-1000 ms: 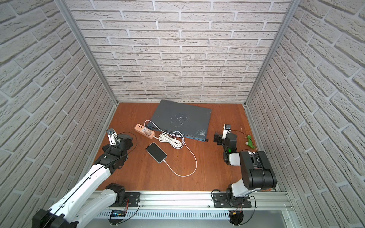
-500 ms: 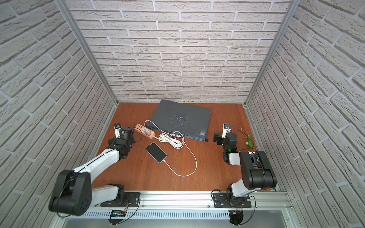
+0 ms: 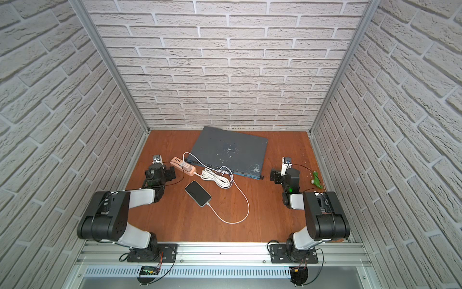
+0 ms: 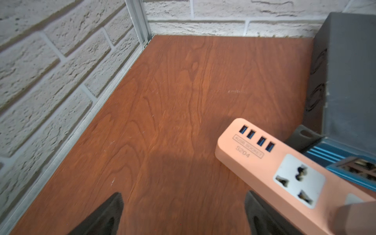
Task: Plug the charging cable into the phone
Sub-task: Reset both arms
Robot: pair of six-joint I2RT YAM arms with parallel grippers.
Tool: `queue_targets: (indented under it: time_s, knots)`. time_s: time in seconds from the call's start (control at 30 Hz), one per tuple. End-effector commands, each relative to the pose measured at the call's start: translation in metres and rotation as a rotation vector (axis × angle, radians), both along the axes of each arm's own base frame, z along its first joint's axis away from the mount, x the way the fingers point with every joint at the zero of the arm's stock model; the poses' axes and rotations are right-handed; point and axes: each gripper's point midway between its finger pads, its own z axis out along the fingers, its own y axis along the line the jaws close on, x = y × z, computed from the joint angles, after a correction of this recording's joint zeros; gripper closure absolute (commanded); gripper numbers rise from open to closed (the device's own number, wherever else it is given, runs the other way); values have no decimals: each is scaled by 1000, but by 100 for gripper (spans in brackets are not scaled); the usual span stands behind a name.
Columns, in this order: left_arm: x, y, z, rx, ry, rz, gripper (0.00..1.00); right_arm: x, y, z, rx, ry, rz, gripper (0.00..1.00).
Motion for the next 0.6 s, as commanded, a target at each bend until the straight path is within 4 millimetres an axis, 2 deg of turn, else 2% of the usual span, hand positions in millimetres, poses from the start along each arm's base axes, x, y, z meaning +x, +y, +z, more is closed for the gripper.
queue_targets:
  time_s: [0.0,0.07,0.2,0.57]
  knots:
    - [0,-10,5,0,-108,-81,4,7,0,9,-1,-30,5,1]
    - [0,-11,12,15,-143,-75,2,7,1,10,-1,-32,6,1]
    - [2,6,8,-46,-127,-19,2,7,0,11,-1,-34,5,1]
    - [3,5,9,-42,-128,-21,2,7,1,10,0,-33,7,1]
